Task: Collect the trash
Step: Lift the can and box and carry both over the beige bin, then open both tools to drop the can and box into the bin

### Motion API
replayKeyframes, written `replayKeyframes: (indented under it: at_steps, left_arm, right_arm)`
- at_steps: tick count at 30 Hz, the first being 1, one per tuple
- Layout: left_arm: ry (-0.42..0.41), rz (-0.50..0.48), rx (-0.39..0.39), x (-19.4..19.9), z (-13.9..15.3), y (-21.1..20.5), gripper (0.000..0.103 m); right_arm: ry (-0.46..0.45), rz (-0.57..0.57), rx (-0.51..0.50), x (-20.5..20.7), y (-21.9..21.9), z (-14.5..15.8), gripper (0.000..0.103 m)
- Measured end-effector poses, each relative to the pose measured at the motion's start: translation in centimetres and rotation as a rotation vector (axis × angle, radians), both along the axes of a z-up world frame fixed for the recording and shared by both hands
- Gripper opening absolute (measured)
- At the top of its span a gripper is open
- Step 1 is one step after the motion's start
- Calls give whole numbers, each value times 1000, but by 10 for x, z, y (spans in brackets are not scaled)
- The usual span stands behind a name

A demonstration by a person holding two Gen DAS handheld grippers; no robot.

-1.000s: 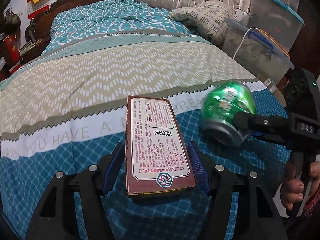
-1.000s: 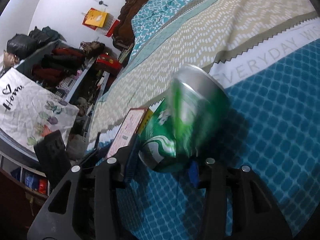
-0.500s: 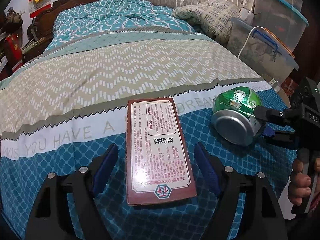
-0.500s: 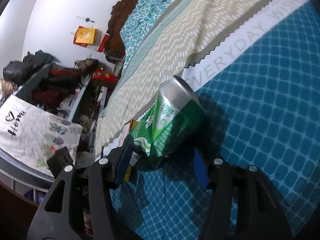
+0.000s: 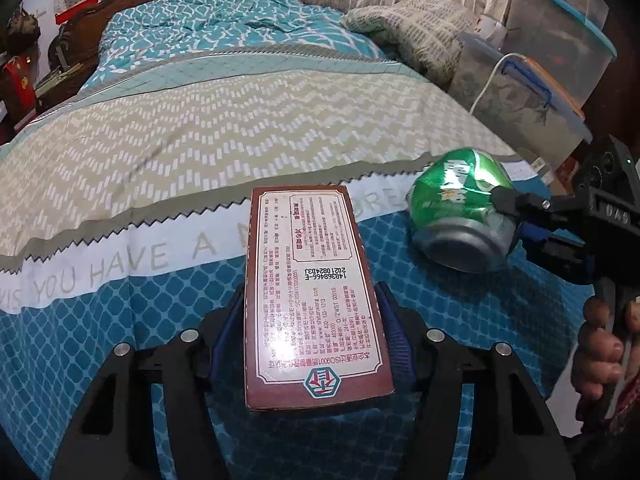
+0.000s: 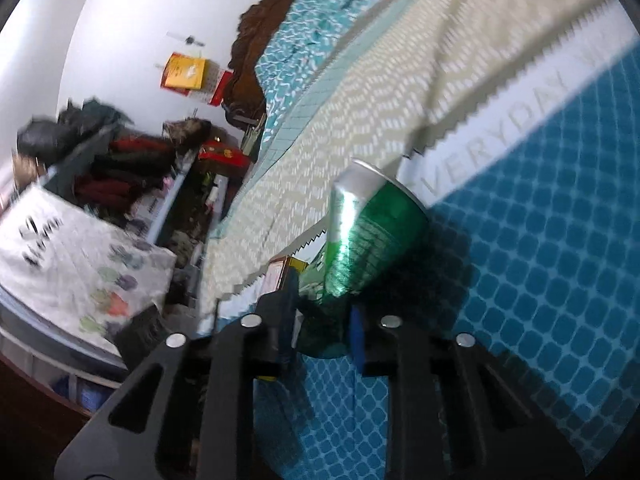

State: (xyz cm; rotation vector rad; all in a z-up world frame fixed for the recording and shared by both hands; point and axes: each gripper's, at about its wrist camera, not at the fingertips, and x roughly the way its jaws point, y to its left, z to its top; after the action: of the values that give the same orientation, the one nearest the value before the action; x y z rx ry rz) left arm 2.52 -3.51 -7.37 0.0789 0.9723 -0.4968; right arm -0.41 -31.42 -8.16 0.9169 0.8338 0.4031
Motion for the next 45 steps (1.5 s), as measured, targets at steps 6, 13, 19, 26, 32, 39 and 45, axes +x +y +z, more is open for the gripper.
replayKeyframes:
  at_steps: [6,13,19,26,32,39,45]
  left_arm:
    - [-30,-44,-60,-5,22,-10,58]
    - [-20,-122,-57,1,27,-49,58]
    - [8,-250,-36,13,27,-120,58]
    - [-9,-465,-98,31,64,-255,58]
    - [-9,-627,-93,38,73,-391,58]
    - [16,-677,-40,49,49,-508,58]
    - [34,-688,-6,56,26,-547,59]
  right_arm:
    - [-90,18,-99,-11,6,30,20]
    - [-118,-70,-146,-29,-30,37,20]
    - [-83,-197,-155,-45,-89,25,20]
    - [-107,-464,-218,-85,-201,33,20]
    - [-91,-668,-268,-117,-294,30,20]
    - [-44,-712,-301,-117,-349,13,20]
    - [-1,-713,-293,-108,-367,-4,22]
